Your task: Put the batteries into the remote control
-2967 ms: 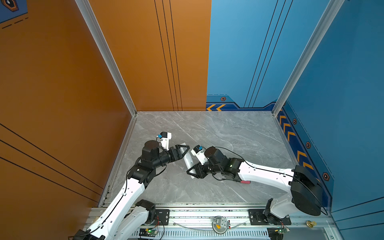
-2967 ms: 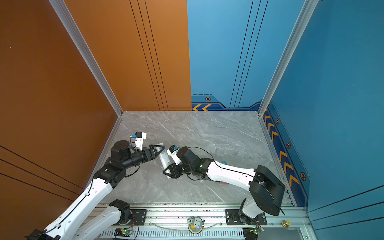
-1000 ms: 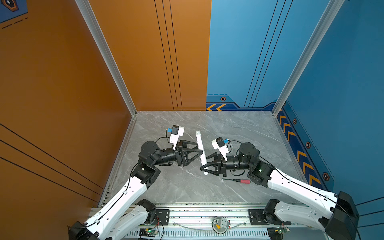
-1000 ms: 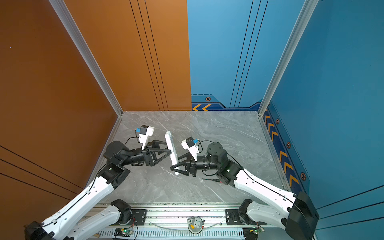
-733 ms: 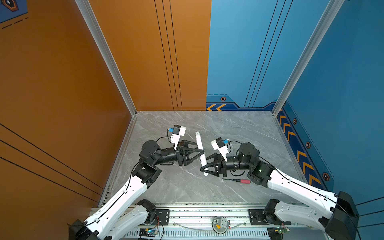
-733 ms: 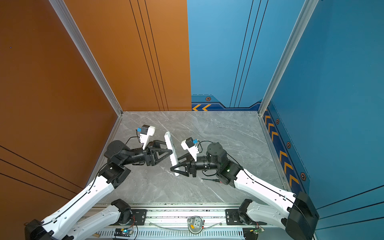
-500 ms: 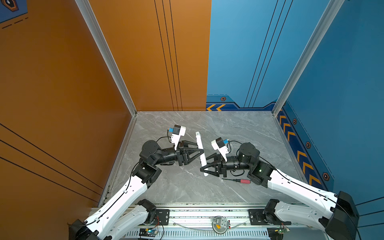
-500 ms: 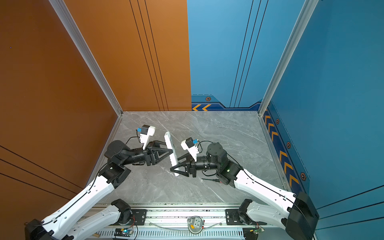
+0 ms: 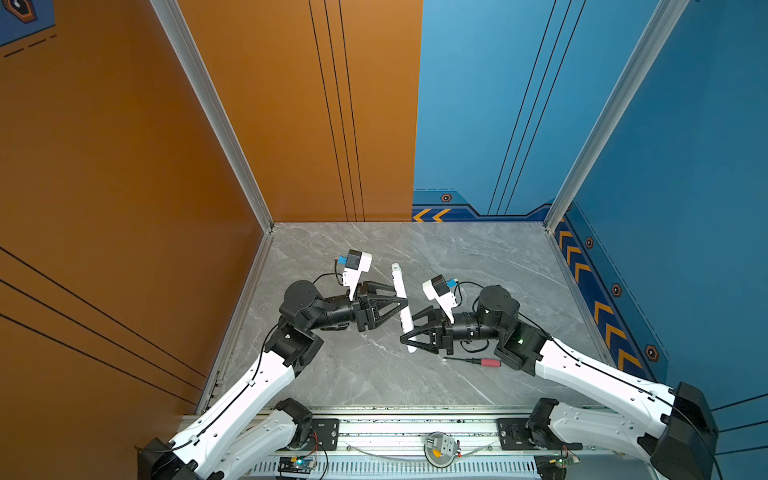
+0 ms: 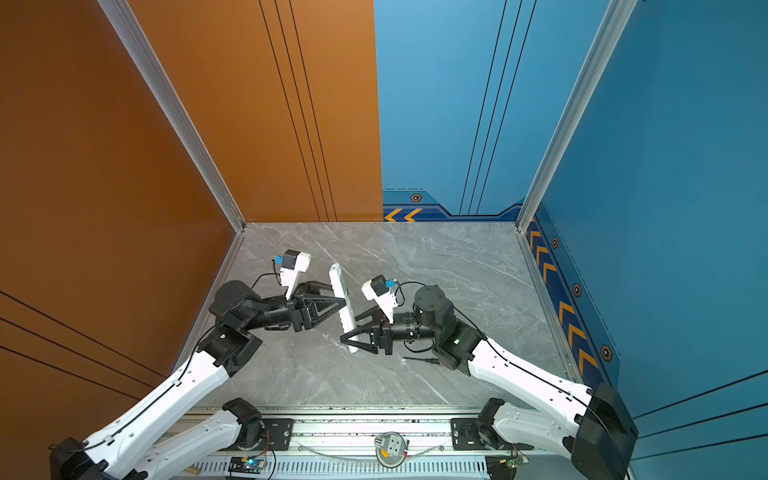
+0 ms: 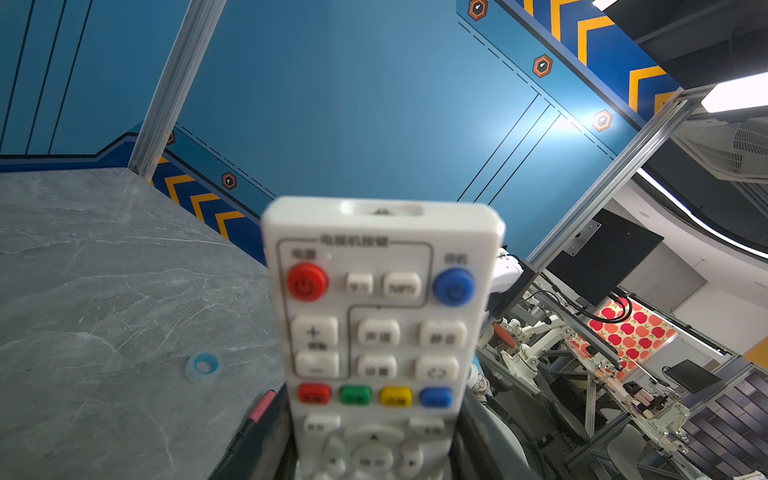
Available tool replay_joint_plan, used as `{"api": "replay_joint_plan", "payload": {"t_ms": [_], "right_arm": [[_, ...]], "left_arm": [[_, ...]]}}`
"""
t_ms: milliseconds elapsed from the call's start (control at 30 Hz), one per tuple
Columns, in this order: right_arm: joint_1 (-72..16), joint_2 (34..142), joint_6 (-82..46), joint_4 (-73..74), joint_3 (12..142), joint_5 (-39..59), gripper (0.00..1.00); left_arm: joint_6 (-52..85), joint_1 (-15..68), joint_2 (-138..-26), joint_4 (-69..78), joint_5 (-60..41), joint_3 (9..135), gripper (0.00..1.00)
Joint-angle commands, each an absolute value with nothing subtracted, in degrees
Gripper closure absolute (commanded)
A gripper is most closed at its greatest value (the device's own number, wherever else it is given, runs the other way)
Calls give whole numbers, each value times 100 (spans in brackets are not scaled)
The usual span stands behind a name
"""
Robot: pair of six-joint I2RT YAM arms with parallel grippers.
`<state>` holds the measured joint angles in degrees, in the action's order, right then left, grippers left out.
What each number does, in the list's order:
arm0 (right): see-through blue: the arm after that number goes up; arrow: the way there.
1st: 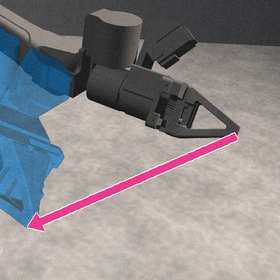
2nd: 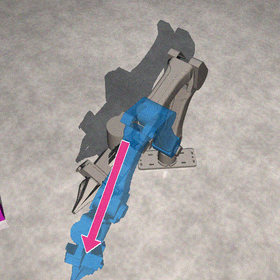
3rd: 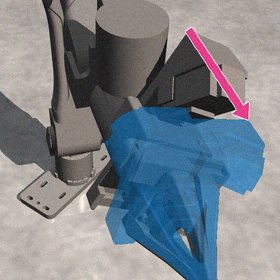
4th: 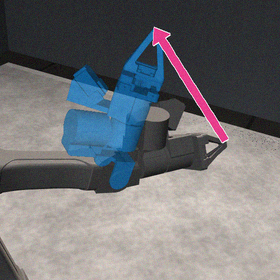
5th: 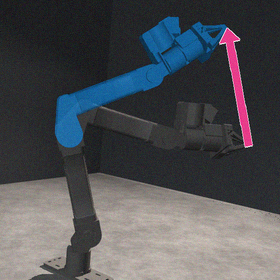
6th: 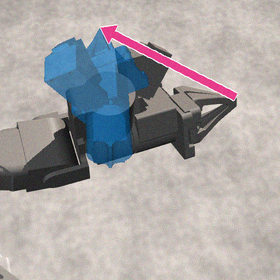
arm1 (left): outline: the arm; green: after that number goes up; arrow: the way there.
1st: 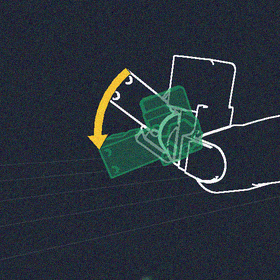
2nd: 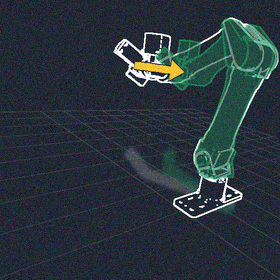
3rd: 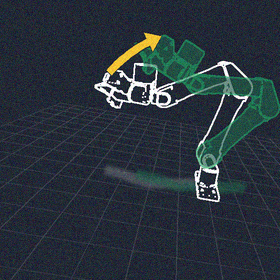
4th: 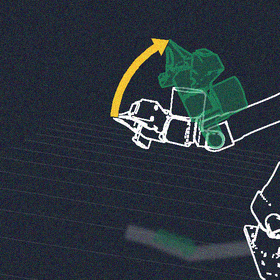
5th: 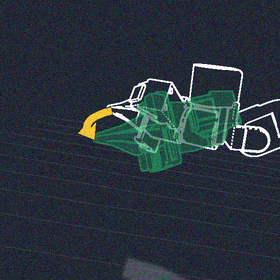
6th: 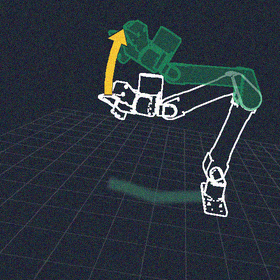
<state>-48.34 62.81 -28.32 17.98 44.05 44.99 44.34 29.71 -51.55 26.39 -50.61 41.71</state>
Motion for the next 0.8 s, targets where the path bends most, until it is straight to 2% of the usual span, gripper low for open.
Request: {"api": "replay_joint_plan", "payload": {"t_ms": [0,267,600,767], "right_arm": [[-4878,6126,-2621,1724,4491,4425,64],[-4919,5979,-2464,1412,4527,4117,36],[-4936,5882,-2308,1051,4580,3846,17],[-4905,5756,-2206,749,4588,3639,9]], "left_arm": [[4430,3049,-5145,2769,-5112,4302,74],[4430,3043,-5116,2769,-5064,4268,79],[4124,3021,-5037,2208,-4772,4364,84],[3364,2996,-4963,739,-4288,4705,87]]}}
